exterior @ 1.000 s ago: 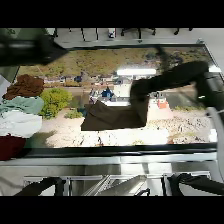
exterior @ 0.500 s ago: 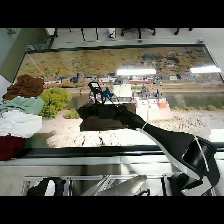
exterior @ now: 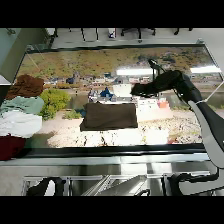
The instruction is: Fold the shirts.
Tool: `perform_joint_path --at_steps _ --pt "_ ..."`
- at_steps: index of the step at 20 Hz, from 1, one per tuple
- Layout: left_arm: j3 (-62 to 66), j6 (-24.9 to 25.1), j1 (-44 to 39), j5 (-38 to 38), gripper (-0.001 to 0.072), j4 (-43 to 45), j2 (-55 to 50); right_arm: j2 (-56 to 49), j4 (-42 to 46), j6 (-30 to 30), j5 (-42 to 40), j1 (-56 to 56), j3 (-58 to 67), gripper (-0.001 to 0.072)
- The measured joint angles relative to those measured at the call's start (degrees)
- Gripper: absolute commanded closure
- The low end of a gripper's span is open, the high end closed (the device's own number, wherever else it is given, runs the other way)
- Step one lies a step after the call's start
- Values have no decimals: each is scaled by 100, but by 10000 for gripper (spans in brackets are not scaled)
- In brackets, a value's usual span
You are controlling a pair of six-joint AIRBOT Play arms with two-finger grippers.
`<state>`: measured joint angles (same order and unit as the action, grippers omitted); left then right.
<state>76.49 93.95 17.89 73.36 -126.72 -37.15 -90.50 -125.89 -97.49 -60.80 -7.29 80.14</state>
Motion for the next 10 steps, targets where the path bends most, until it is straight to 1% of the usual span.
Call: perform_joint_path --at_steps 1,3,6,8,10 --pt "-7 2 -153 -2 694 -4 -96 -116 15 -4 -323 227 -52 175" --pt "-17 4 -448 -31 693 -31 -291 -391 -61 -118 -695 463 -129 175" --pt "-24 -4 -815 -61 693 -42 -568 -885 -459 -378 -949 498 -188 173" --pt "-24 -28 -1012 -72 694 -46 -693 -1185 -664 -516 -1014 376 -205 34" --pt "-26 -68 -1165 -98 693 -48 -758 -1434 -822 -590 -1058 240 -212 43"
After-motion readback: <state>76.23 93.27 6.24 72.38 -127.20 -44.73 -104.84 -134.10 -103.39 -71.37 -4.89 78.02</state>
